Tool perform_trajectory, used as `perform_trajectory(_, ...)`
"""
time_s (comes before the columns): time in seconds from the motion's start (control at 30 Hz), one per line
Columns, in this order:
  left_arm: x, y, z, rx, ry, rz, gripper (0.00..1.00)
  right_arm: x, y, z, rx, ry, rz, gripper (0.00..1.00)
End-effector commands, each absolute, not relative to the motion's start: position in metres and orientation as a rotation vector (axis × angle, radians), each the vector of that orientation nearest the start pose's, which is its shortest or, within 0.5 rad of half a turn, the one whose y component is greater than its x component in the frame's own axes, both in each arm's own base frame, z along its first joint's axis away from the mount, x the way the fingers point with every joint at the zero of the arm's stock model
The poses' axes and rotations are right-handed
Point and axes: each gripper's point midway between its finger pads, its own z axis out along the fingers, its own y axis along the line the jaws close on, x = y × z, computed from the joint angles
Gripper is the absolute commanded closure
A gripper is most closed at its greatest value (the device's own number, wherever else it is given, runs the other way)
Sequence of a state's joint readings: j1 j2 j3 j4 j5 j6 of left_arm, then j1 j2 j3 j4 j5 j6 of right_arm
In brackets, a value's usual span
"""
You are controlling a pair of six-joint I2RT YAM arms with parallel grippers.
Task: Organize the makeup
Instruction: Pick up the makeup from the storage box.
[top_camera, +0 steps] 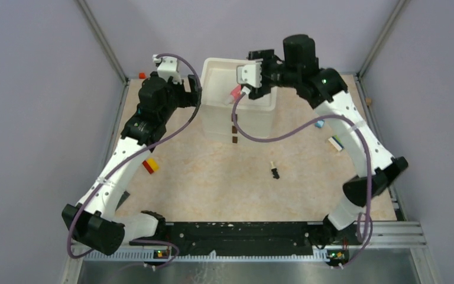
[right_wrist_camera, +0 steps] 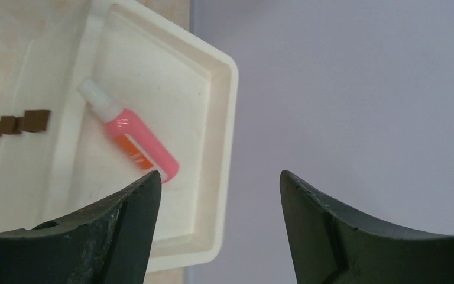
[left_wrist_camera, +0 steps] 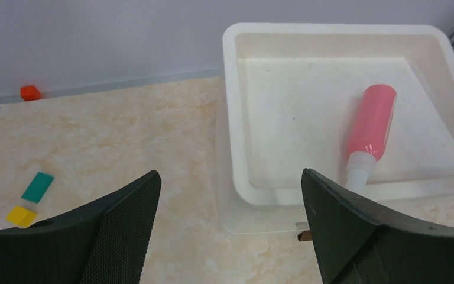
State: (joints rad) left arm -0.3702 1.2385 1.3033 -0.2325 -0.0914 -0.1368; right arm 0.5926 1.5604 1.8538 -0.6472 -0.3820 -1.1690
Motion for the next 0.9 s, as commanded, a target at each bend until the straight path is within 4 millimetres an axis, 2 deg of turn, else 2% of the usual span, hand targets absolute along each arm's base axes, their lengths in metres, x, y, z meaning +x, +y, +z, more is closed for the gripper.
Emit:
perform_trajectory(0.0, 0.386, -0.123, 0.35, 0.135, 1.724, -0.23, 0.07, 0.364, 0.285, 0.399, -1.942, 0.825, 0.043, 0.28)
perform_trajectory(0.17, 0.388, -0.112, 0.342, 0.093, 1.738, -0.206, 0.06, 0.388, 0.291, 0.374, -2.003, 0.791, 0.06, 0.27)
perform_trajectory(0.37, 0.393, -0.106, 0.334, 0.076, 1.752, -0.235, 0.06, 0.386, 0.305, 0.346, -2.06, 0.751, 0.178, 0.28)
perform_trajectory(0.47, 0.395, -0.102, 0.333, 0.059, 1.758, -0.263, 0.06, 0.392, 0.31, 0.334, -2.073, 0.751, 0.194, 0.28)
perform_trajectory(0.87, 0.392, -0.094, 0.332, 0.046, 1.754, -0.267, 0.05, 0.396, 0.333, 0.297, -2.101, 0.753, 0.305, 0.26)
